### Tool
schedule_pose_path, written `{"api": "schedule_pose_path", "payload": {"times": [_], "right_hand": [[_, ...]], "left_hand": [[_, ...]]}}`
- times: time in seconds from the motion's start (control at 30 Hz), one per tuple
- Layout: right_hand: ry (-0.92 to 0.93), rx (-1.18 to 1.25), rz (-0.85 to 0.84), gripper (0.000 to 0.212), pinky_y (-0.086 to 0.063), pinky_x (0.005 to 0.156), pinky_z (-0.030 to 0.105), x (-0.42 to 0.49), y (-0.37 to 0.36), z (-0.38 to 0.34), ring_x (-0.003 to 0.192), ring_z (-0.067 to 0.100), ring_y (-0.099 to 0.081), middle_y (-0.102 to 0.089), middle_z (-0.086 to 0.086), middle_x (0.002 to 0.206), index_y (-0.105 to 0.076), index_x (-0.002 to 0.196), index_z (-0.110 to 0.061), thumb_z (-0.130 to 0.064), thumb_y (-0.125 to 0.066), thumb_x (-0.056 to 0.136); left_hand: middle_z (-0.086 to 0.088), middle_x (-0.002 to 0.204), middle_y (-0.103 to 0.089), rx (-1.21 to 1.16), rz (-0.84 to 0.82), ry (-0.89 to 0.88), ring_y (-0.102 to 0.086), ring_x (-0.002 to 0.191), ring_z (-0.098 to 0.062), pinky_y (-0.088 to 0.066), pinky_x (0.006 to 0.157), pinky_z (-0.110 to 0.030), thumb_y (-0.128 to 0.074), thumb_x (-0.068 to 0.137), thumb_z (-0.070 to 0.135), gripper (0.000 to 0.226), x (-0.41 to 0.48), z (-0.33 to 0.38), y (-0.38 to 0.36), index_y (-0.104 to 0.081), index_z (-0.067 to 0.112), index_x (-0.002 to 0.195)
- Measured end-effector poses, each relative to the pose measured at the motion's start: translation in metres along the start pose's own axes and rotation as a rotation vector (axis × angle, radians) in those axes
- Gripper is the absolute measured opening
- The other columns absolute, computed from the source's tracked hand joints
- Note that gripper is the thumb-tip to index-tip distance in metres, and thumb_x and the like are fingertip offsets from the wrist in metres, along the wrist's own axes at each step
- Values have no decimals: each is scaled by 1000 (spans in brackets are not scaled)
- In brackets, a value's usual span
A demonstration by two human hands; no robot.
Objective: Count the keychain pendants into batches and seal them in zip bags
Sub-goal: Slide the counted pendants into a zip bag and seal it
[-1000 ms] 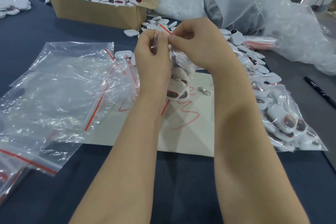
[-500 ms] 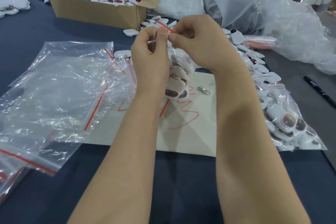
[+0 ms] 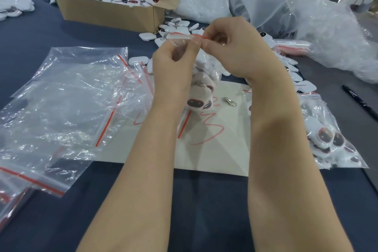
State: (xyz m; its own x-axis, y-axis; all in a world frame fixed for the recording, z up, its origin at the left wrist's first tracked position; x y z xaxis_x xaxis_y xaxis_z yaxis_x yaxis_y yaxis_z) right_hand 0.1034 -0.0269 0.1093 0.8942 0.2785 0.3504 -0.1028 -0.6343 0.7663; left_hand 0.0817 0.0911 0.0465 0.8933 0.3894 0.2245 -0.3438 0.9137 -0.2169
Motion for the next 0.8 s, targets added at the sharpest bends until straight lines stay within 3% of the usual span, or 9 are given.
{"api": "schedule_pose_path", "payload": {"times": [0.13, 0.23, 0.37, 0.57, 0.63, 0.7, 0.8], "right_hand": [[-56, 48, 26, 19, -36, 58, 12, 1, -2, 8, 64, 4, -50, -64, -3, 75, -66, 86, -12, -31, -67, 88], [-135, 112, 14, 23, -39, 60, 22, -2, -1, 22, 70, 11, -55, -71, 12, 84, -68, 91, -3, -26, -67, 87], [-158, 286, 41, 8, -44, 71, 23, -3, 0, 27, 73, 9, -57, -67, 0, 77, -64, 79, -15, -18, -68, 85], [-141, 451, 42, 9, -47, 67, 15, -1, -6, 32, 66, 3, -61, -67, -7, 67, -67, 75, -16, -17, -74, 81], [-189, 581, 47, 9, -51, 72, 23, -1, -15, 39, 67, 7, -62, -68, -5, 67, -69, 74, -17, -15, -74, 80], [-234, 755, 20, 8, -52, 81, 39, -1, -30, 43, 73, 18, -62, -69, 4, 73, -72, 76, -16, -12, -72, 82], [-249, 960, 14, 8, -56, 79, 39, 0, -47, 43, 76, 24, -67, -72, 11, 80, -74, 80, -9, -8, -69, 85]], "left_hand": [[-7, 71, -52, -60, 67, 13, -48, 69, -17, -44, 65, -30, -66, 88, 17, 20, 0, -4, 8, -57, 15, 70], [4, 61, -51, -95, 113, 64, -48, 60, -12, -42, 58, -27, -65, 88, 17, 24, 2, -12, 12, -55, 17, 67], [3, 66, -55, -103, 99, 91, -50, 60, -11, -43, 53, -22, -65, 89, 21, 19, 5, -15, 10, -59, 17, 71], [8, 72, -68, -43, -12, 13, -62, 69, -6, -54, 70, -23, -68, 86, 14, 13, 5, -5, 1, -70, 22, 76], [1, 79, -70, -62, 4, 18, -66, 78, -11, -55, 78, -29, -67, 86, 11, 11, 6, -7, 2, -71, 18, 78], [-7, 84, -69, -102, 36, 28, -65, 83, -18, -55, 84, -36, -66, 86, 9, 8, 6, -9, 5, -70, 13, 79], [-12, 90, -69, -165, 67, 57, -67, 89, -27, -53, 90, -44, -66, 86, 7, 4, 6, -12, 8, -69, 8, 84]]}}
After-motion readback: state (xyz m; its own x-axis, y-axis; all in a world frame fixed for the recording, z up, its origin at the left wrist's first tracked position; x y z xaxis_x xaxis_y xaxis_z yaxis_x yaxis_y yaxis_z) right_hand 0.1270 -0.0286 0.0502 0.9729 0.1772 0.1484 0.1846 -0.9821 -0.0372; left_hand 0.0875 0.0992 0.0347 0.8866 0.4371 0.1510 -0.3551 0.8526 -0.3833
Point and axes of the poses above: each hand's wrist, its own x-axis towards the middle knuckle, its own y-axis out of the back of the hand, z = x × y, the point moved 9 cm from there along x, towards the middle knuckle
